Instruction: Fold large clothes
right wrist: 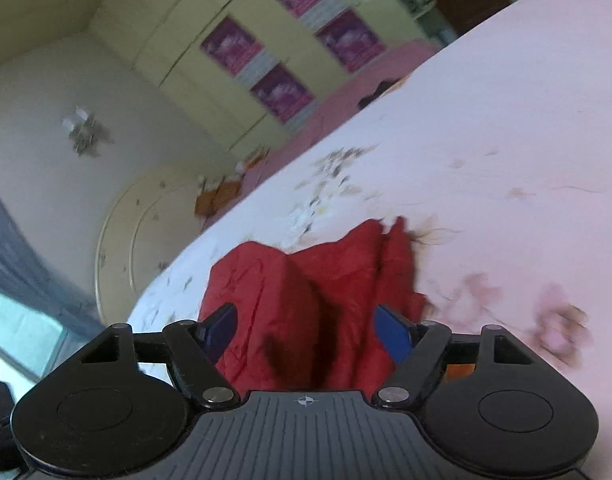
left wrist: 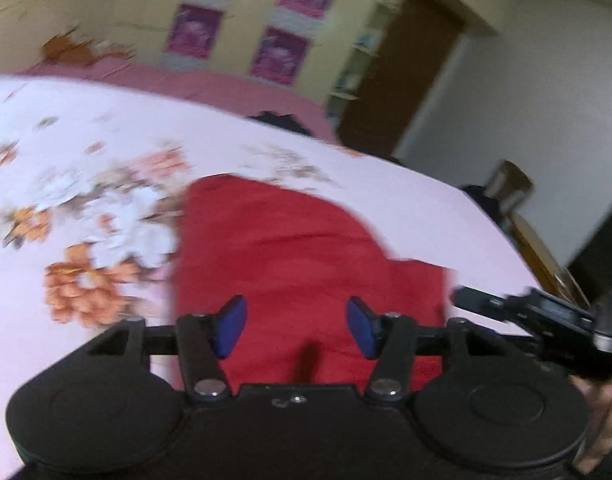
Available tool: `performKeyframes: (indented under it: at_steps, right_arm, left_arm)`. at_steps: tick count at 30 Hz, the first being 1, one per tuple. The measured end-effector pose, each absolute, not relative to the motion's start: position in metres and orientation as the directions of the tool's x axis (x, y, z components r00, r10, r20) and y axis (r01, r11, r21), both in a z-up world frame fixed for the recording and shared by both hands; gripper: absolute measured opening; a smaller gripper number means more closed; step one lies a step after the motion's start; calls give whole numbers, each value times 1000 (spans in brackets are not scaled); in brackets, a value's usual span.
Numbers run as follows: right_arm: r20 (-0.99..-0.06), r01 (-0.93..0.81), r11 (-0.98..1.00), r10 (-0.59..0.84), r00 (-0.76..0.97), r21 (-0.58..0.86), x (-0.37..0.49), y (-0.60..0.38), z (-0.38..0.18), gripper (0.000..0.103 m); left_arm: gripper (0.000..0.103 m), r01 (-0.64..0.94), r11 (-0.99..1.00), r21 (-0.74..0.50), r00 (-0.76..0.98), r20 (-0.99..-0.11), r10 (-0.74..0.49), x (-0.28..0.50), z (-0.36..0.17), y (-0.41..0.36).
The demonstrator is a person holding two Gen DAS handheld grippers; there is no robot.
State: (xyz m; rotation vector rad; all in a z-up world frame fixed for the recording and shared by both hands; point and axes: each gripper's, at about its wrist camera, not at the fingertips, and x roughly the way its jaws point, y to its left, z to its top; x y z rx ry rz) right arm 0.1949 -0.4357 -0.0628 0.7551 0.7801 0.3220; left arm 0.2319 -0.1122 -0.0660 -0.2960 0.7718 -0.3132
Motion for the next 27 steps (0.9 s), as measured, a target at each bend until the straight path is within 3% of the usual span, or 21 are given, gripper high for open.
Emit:
performKeyframes:
  at_steps: [5, 6, 7, 8, 10, 12, 16, 20, 27]
  right_arm:
    - [-571, 73, 664, 575, 586, 744, 235, -424, -98, 75]
    - [-567, 73, 657, 583, 582, 750, 238, -423, -101, 71]
    - [-568, 74, 654, 589, 575, 753, 241, -422, -102, 54]
    - [-580, 85, 656, 591, 561, 750, 245, -420, -104, 47]
    - [-589, 74, 671, 585, 558, 737, 242, -418, -100, 25]
    - [-587, 61, 683, 573, 572, 728, 238, -417, -92, 16]
    - [-549, 22, 706, 529, 647, 708, 211, -425, -72, 14]
    - [-585, 102, 713, 474, 658, 694, 200, -432, -111, 14]
    - [-552, 189, 606, 494, 672, 773, 190, -436, -150, 14]
  left_arm:
    - [47, 146, 882, -447, 603, -667, -438, 263, -104, -95]
    - [47, 159, 879, -449, 598, -665, -448, 265, -106, -94]
    - [47, 172, 875, -453, 595, -660, -459, 265, -108, -95]
    - [47, 182, 869, -461, 592, -654, -471, 261, -111, -94]
    - [46, 207, 857, -473, 585, -642, -496, 269, -113, -97]
    - [43, 229, 846, -481, 578, -632, -516, 271, -112, -96]
    - [39, 339, 823, -455, 562, -604, -565, 270, -100, -111]
    - [41, 382, 822, -422, 522, -636, -569, 282, -116, -130]
    - [41, 393, 830, -396, 481, -681, -553, 295, -141, -140]
